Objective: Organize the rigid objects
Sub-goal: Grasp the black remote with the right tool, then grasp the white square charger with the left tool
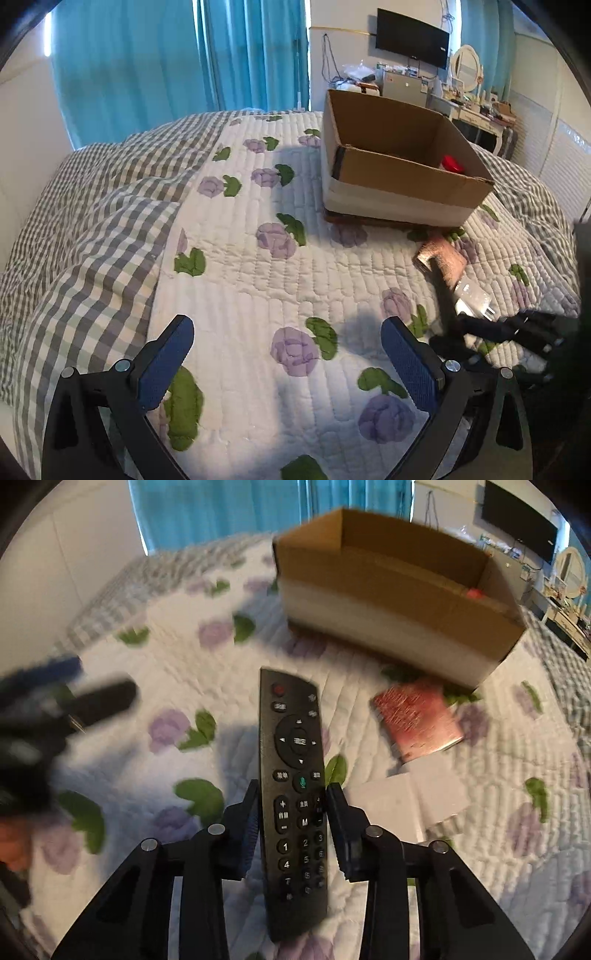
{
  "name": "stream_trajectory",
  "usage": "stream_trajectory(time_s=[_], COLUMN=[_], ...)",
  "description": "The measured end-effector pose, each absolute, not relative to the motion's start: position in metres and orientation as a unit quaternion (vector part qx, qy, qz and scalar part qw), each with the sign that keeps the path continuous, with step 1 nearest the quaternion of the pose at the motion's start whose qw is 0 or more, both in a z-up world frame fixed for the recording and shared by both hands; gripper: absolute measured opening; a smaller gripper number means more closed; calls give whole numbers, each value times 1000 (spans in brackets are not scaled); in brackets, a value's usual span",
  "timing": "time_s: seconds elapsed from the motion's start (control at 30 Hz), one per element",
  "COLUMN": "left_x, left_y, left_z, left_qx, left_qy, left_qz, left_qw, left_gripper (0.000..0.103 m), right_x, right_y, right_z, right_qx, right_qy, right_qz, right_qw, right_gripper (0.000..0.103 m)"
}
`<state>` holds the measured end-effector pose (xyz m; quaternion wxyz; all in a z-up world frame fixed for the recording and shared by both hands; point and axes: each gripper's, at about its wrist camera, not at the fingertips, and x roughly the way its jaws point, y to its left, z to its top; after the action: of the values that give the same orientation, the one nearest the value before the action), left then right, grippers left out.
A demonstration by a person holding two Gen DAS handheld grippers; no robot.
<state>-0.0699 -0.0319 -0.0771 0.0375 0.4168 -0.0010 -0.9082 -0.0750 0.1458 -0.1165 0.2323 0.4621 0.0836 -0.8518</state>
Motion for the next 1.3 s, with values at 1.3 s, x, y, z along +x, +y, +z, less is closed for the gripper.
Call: stream_trajectory(time_s=[1.3], left_x=[-124], left_y=[126], left_z=[-173], left_qx=[512], left_qy=[-51], left_qz=[-851], left_qw=[-101], left_gripper=[103], right_x=[-168], right_y=[268], right_z=[-124], right_qx=[528], right_qy=[6], right_qz=[-837], right_qw=[143], right_gripper=[19])
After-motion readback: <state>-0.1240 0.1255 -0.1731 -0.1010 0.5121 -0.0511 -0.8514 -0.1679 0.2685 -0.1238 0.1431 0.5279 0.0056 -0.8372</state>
